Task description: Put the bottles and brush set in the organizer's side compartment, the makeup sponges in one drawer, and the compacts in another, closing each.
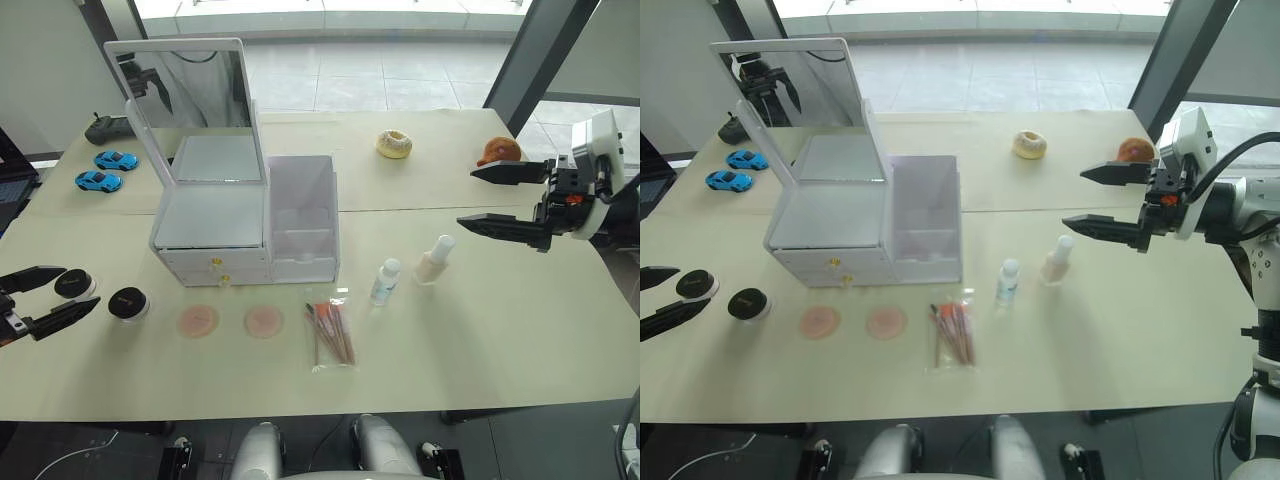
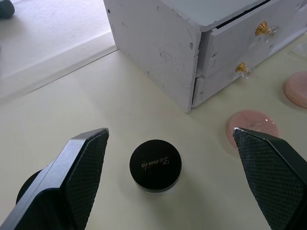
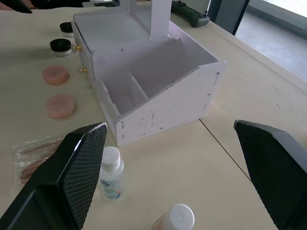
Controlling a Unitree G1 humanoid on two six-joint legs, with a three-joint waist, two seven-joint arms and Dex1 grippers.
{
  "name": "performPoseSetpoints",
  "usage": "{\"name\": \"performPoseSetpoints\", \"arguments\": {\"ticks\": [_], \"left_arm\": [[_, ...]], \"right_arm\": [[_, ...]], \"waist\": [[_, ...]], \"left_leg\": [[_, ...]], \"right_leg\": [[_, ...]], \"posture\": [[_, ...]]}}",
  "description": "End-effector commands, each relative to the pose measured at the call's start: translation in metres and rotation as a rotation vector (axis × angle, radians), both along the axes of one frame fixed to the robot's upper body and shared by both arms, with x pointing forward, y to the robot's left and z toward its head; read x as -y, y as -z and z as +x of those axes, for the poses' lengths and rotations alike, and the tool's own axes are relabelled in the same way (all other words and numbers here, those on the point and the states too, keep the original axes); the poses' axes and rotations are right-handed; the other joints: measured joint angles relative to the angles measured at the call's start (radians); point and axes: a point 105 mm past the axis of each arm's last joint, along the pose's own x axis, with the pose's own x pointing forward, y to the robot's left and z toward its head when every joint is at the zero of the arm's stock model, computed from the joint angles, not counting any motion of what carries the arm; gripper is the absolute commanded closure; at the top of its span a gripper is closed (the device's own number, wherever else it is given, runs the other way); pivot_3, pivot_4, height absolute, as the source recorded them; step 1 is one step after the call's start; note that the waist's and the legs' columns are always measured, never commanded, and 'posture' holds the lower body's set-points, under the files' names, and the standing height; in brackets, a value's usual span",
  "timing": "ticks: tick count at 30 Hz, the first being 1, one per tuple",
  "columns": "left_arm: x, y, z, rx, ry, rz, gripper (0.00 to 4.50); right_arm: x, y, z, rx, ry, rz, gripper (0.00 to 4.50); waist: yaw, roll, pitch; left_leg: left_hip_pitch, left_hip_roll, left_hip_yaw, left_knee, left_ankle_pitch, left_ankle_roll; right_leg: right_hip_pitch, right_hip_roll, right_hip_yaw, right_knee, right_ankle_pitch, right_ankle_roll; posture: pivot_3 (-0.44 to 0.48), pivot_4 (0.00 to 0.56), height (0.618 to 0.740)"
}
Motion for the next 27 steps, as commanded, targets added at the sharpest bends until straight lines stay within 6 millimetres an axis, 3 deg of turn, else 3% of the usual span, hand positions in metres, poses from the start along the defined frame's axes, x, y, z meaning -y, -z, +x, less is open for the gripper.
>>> {"name": "performPoseSetpoints", "arguments": {"ticks": [1, 7, 11, 16, 22, 27], "left_arm": [[-0.003, -0.021, 0.003, 0.069, -0.009, 0.008, 0.03], [-0.004, -0.024, 0.01, 0.112, -0.031, 0.01, 0.03], [0.014, -0.039, 0.021, 0.12, 0.045, 0.015, 0.03], [0.102, -0.089, 0.03, 0.12, 0.365, -0.027, 0.03], [0.181, -0.095, 0.028, 0.051, 0.677, -0.029, 0.03], [0.245, -0.105, 0.039, 0.101, 0.898, -0.134, 0.03]], "right_arm": [[0.001, -0.01, -0.003, 0.056, -0.005, 0.005, 0.0], [0.0, -0.007, -0.003, 0.049, -0.009, -0.016, 0.0], [0.001, -0.007, -0.006, 0.032, -0.01, -0.008, 0.0], [-0.009, 0.0, -0.015, 0.004, -0.034, -0.007, 0.0], [-0.013, 0.001, -0.037, -0.004, 0.006, 0.004, 0.0], [-0.004, 0.021, -0.056, -0.04, 0.147, -0.005, 0.0]], "waist": [[0.001, 0.0, 0.0], [0.001, 0.0, 0.0], [0.0, 0.0, 0.0], [0.013, -0.005, 0.0], [0.007, 0.004, -0.001], [0.013, 0.002, -0.002]], "left_leg": [[0.0, 0.0, 0.0, 0.0, 0.0, 0.0], [0.0, 0.0, 0.0, 0.0, 0.0, 0.0], [0.0, 0.0, 0.0, 0.0, 0.0, 0.0], [-0.003, 0.0, -0.002, 0.002, 0.0, 0.0], [-0.005, -0.002, -0.002, 0.003, 0.0, 0.0], [-0.007, -0.002, -0.006, 0.005, 0.0, 0.0]], "right_leg": [[0.0, 0.0, 0.0, 0.0, 0.0, 0.0], [0.0, 0.0, 0.0, 0.0, 0.0, 0.0], [0.0, 0.0, 0.0, 0.001, 0.0, 0.0], [0.0, 0.0, -0.002, 0.0, 0.0, 0.0], [0.0, 0.0, 0.001, 0.0, 0.0, 0.004], [0.002, 0.004, 0.001, 0.002, -0.004, 0.011]], "posture": [[0.0, 0.15, 0.74], [0.0, 0.15, 0.74], [0.0, 0.15, 0.74], [0.0, 0.15, 0.74], [0.0, 0.15, 0.74], [0.0, 0.15, 0.74]]}}
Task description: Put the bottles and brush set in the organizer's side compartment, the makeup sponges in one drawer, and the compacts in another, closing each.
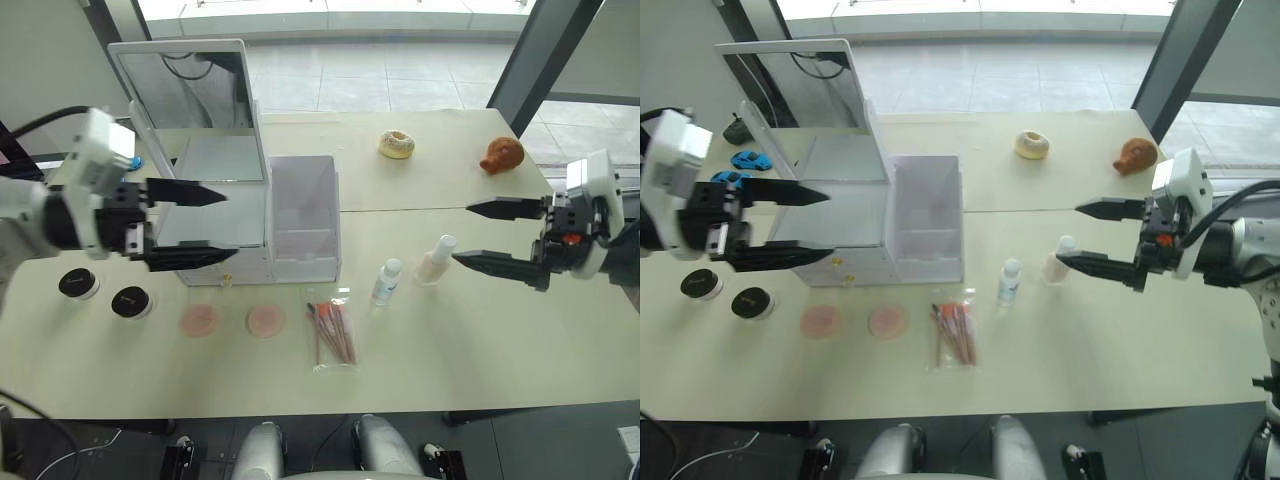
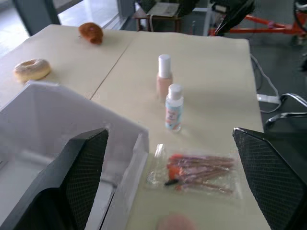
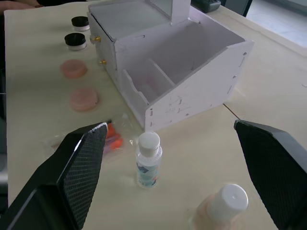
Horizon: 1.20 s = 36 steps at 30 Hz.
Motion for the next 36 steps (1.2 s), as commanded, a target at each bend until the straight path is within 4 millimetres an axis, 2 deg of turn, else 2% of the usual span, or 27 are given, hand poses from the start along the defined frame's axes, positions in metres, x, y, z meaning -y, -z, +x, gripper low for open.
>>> {"name": "performPoseSetpoints", "arguments": {"ticks": [1, 4, 7, 10, 14, 22, 26, 36], "left_arm": [[0.037, -0.009, 0.007, 0.033, 0.103, -0.036, 0.03], [0.06, -0.003, 0.018, 0.082, 0.12, 0.01, 0.03], [0.073, -0.006, 0.021, 0.076, 0.143, -0.025, 0.03], [0.08, -0.006, 0.023, 0.053, 0.167, -0.064, 0.03], [0.074, 0.013, 0.031, 0.04, 0.138, -0.056, 0.03], [0.069, 0.021, 0.033, 0.079, 0.073, -0.04, 0.03], [0.069, 0.017, 0.025, 0.064, 0.083, -0.071, 0.0], [0.062, 0.016, 0.02, 0.06, 0.046, -0.084, 0.0]], "right_arm": [[0.005, -0.003, -0.016, 0.039, 0.117, 0.017, 0.0], [0.011, 0.007, -0.026, 0.043, 0.259, 0.062, 0.0], [0.013, 0.022, -0.033, 0.043, 0.354, 0.062, 0.0], [0.015, 0.032, -0.03, 0.053, 0.45, 0.111, 0.0], [0.024, 0.044, -0.006, 0.099, 0.56, 0.08, 0.0], [0.021, 0.061, 0.026, 0.13, 0.566, 0.093, 0.0], [0.019, 0.064, 0.04, 0.134, 0.567, 0.081, 0.89], [0.007, 0.07, 0.056, 0.114, 0.546, 0.071, 0.89]], "waist": [[0.005, -0.002, 0.0], [0.011, -0.004, -0.001], [0.007, -0.003, -0.001], [-0.001, -0.003, -0.002], [-0.011, -0.002, -0.002], [-0.004, -0.002, -0.002], [-0.004, -0.002, -0.002], [-0.006, -0.002, -0.002]], "left_leg": [[0.0, 0.0, -0.001, 0.003, 0.0, 0.0], [-0.002, -0.001, -0.001, 0.003, 0.0, 0.0], [-0.002, -0.002, -0.001, 0.003, 0.0, 0.0], [-0.001, -0.001, -0.002, 0.003, 0.0, 0.0], [-0.001, -0.001, -0.001, 0.003, 0.0, 0.0], [0.0, -0.002, -0.003, 0.003, 0.0, 0.0], [0.0, -0.001, -0.003, 0.004, 0.0, 0.0], [0.0, -0.001, -0.003, 0.003, 0.0, 0.0]], "right_leg": [[0.0, 0.0, 0.0, 0.0, 0.0, 0.0], [0.0, 0.0, 0.001, -0.001, 0.001, 0.0], [0.001, 0.0, 0.004, -0.001, 0.0, 0.001], [0.001, 0.002, 0.003, 0.0, 0.0, 0.001], [0.001, 0.002, 0.004, 0.0, 0.0, 0.001], [0.0, 0.002, 0.004, -0.001, 0.0, 0.001], [0.0, 0.002, 0.004, -0.001, 0.001, 0.0], [0.0, 0.002, 0.003, -0.001, 0.001, 0.0]], "posture": [[0.0, 0.15, 0.74], [0.0, 0.15, 0.74], [0.0, 0.15, 0.74], [0.0, 0.15, 0.74], [0.0, 0.15, 0.74], [0.0, 0.15, 0.74], [0.0, 0.15, 0.74], [0.0, 0.15, 0.74]]}}
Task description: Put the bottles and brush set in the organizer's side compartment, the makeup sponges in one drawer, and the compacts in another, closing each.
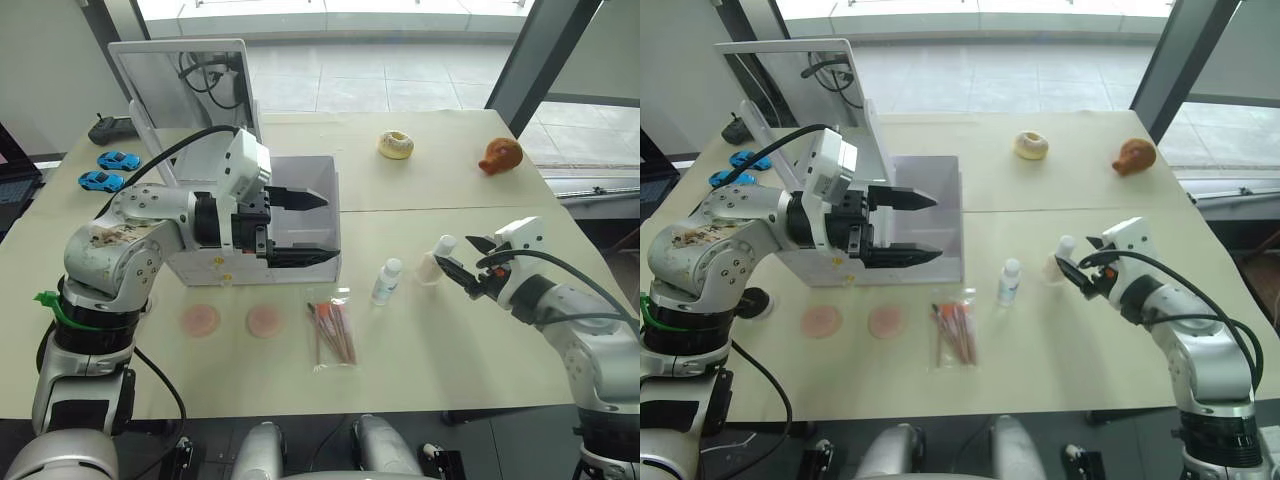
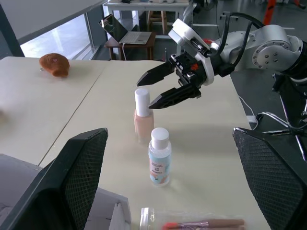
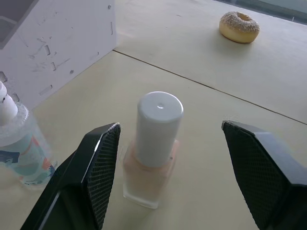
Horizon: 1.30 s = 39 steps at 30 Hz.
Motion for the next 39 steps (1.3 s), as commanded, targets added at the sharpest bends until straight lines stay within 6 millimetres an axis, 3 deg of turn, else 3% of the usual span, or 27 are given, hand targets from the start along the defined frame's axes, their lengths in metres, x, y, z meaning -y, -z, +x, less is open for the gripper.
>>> {"name": "performPoseSetpoints", "arguments": {"ticks": [1, 5, 7, 14, 29, 34, 39], "left_arm": [[-0.003, -0.013, -0.004, 0.055, -0.016, -0.015, 0.0], [-0.007, -0.006, -0.004, 0.041, -0.033, 0.001, 0.0], [-0.01, -0.004, -0.004, 0.038, -0.044, 0.007, 0.0], [-0.013, -0.005, 0.001, 0.047, -0.07, -0.002, 0.0], [-0.015, -0.001, 0.006, 0.05, -0.091, -0.005, 0.0], [-0.014, 0.001, 0.006, 0.048, -0.087, -0.001, 0.0], [-0.014, 0.003, 0.006, 0.048, -0.091, 0.006, 0.0]], "right_arm": [[-0.004, -0.009, 0.005, 0.041, -0.012, -0.002, 0.89], [-0.004, -0.001, 0.006, 0.013, -0.02, 0.011, 0.89], [-0.002, 0.004, 0.007, 0.004, -0.013, 0.029, 1.27], [0.0, 0.012, 0.016, 0.028, -0.004, 0.062, 3.47], [-0.004, 0.006, 0.007, 0.032, -0.093, 0.114, 3.48], [-0.004, -0.003, 0.01, 0.069, -0.082, 0.074, 1.89], [-0.014, -0.012, 0.011, 0.088, -0.103, 0.069, 1.89]], "waist": [[0.0, 0.0, 0.0], [0.0, 0.0, 0.0], [-0.001, 0.0, 0.0], [-0.001, 0.0, 0.0], [-0.001, 0.0, 0.0], [0.0, 0.0, 0.0], [0.0, 0.0, 0.0]], "left_leg": [[0.0, 0.0, 0.0, 0.0, 0.0, 0.0], [0.0, 0.0, 0.0, 0.0, 0.0, 0.0], [0.0, 0.0, 0.0, 0.0, 0.0, 0.0], [0.0, 0.0, 0.0, 0.0, 0.0, 0.0], [0.0, 0.0, 0.0, 0.0, 0.0, 0.0], [0.0, 0.0, 0.0, 0.0, 0.0, 0.0], [0.0, 0.0, 0.0, 0.0, 0.0, 0.0]], "right_leg": [[0.0, 0.0, 0.0, 0.0, 0.0, 0.0], [0.0, 0.0, 0.0, 0.0, 0.0, 0.0], [0.0, 0.0, 0.0, 0.0, 0.001, -0.002], [0.0, 0.0, 0.0, 0.0, 0.001, -0.002], [0.0, 0.0, 0.0, 0.0, 0.002, -0.004], [0.0, 0.0, 0.0, 0.0, 0.002, -0.004], [0.0, 0.0, 0.0, 0.0, 0.002, -0.004]], "posture": [[0.0, 0.15, 0.74], [0.0, 0.15, 0.74], [0.0, 0.15, 0.74], [0.0, 0.15, 0.74], [0.0, 0.15, 0.74], [0.0, 0.15, 0.74], [0.0, 0.15, 0.74]]}}
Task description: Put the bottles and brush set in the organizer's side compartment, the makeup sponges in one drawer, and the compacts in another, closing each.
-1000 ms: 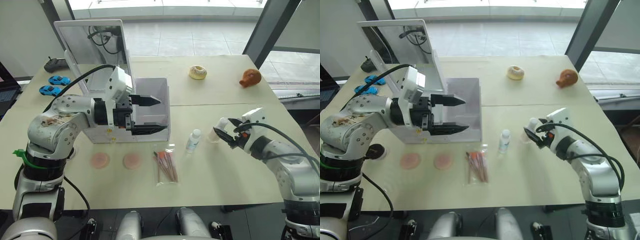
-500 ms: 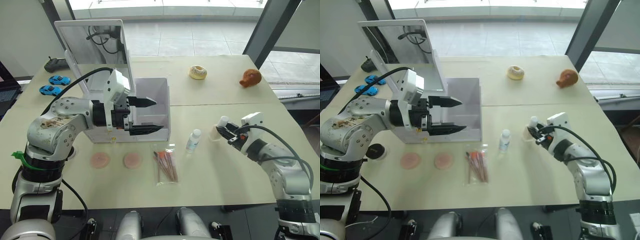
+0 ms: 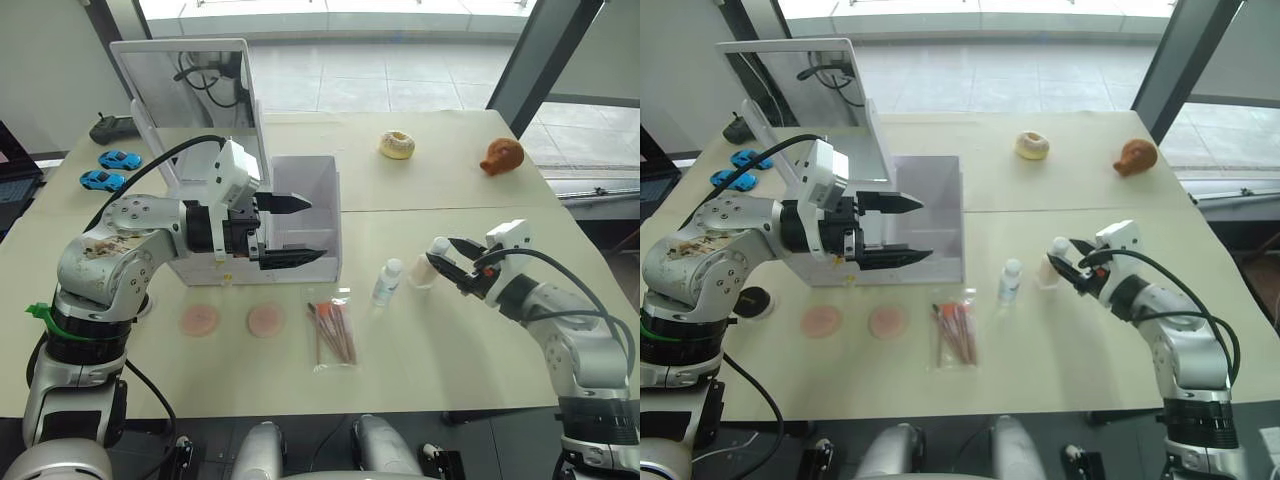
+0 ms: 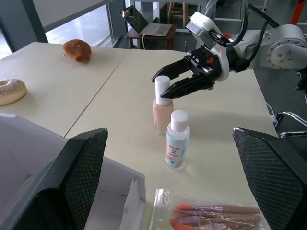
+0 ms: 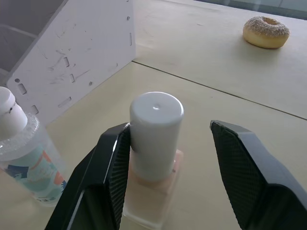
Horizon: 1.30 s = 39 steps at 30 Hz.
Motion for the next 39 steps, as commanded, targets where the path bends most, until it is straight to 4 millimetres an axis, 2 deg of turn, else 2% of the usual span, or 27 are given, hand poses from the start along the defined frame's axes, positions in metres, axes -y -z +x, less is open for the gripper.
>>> {"name": "performPoseSetpoints", "arguments": {"ticks": [1, 13, 16, 19, 25, 28, 33, 37, 39], "left_arm": [[0.0, -0.006, -0.002, 0.046, 0.002, -0.003, 0.0], [-0.001, -0.005, -0.001, 0.059, -0.009, 0.014, 0.0], [-0.001, -0.005, 0.0, 0.06, -0.015, 0.014, 0.0], [-0.002, -0.003, -0.004, 0.042, -0.012, 0.008, 0.0], [-0.009, -0.005, -0.005, 0.046, -0.03, -0.003, 0.0], [-0.016, -0.009, -0.008, 0.055, -0.033, -0.011, 0.0], [-0.04, -0.012, -0.012, 0.077, -0.093, 0.013, 0.0], [-0.081, -0.028, -0.029, 0.113, -0.215, -0.031, 0.0], [-0.096, -0.025, -0.034, 0.092, -0.284, -0.039, 0.0]], "right_arm": [[-0.008, -0.019, 0.0, 0.06, -0.022, -0.014, 1.89], [-0.016, -0.006, -0.006, 0.014, -0.048, -0.009, 1.89], [-0.017, -0.011, -0.006, 0.025, -0.063, 0.033, 2.43], [-0.018, -0.014, -0.007, 0.027, -0.078, 0.049, 3.44], [-0.017, -0.018, -0.008, 0.036, -0.093, 0.048, 3.53], [-0.022, -0.034, -0.008, 0.061, -0.152, 0.022, 3.53], [-0.047, -0.089, -0.008, 0.103, -0.338, 0.1, 3.53], [-0.09, -0.142, -0.012, 0.127, -0.593, 0.028, 3.53], [-0.11, -0.154, -0.013, 0.145, -0.686, 0.011, 3.53]], "waist": [[-0.001, 0.0, 0.0], [-0.001, 0.0, 0.0], [-0.001, 0.0, 0.0], [0.0, 0.0, 0.0], [0.0, 0.0, 0.0], [-0.002, 0.0, 0.0], [-0.012, 0.002, 0.001], [-0.022, 0.004, 0.004], [-0.023, 0.004, 0.003]], "left_leg": [[0.0, 0.0, 0.0, 0.0, 0.0, 0.0], [0.0, 0.0, 0.0, 0.0, 0.0, 0.0], [0.0, 0.0, 0.0, 0.0, 0.0, 0.0], [0.0, 0.0, 0.0, 0.0, 0.0, 0.0], [0.0, 0.0, -0.001, 0.0, 0.0, 0.0], [0.0, 0.0, -0.001, 0.0, 0.0, 0.0], [0.0, 0.001, -0.001, 0.0, 0.0, 0.0], [0.001, 0.001, -0.002, -0.001, 0.0, 0.0], [0.001, 0.002, -0.003, -0.002, 0.0, 0.0]], "right_leg": [[0.0, 0.0, 0.0, 0.0, 0.0, 0.0], [0.0, 0.0, 0.0, 0.0, 0.0, 0.0], [0.0, 0.0, 0.0, 0.0, 0.0, 0.0], [0.0, 0.0, 0.0, 0.0, 0.0, 0.0], [0.0, 0.0, 0.0, 0.0, 0.0, 0.0], [0.0, 0.0, 0.0, 0.0, 0.0, 0.0], [-0.001, 0.001, 0.0, 0.001, 0.0, 0.0], [-0.002, 0.002, 0.0, 0.0, 0.002, -0.003], [-0.002, 0.002, -0.001, 0.001, 0.002, -0.004]], "posture": [[0.0, 0.15, 0.74], [0.0, 0.15, 0.74], [0.0, 0.15, 0.74], [0.0, 0.15, 0.74], [0.0, 0.15, 0.74], [0.0, 0.15, 0.74], [0.0, 0.15, 0.74], [0.0, 0.15, 0.74], [0.0, 0.15, 0.74]]}}
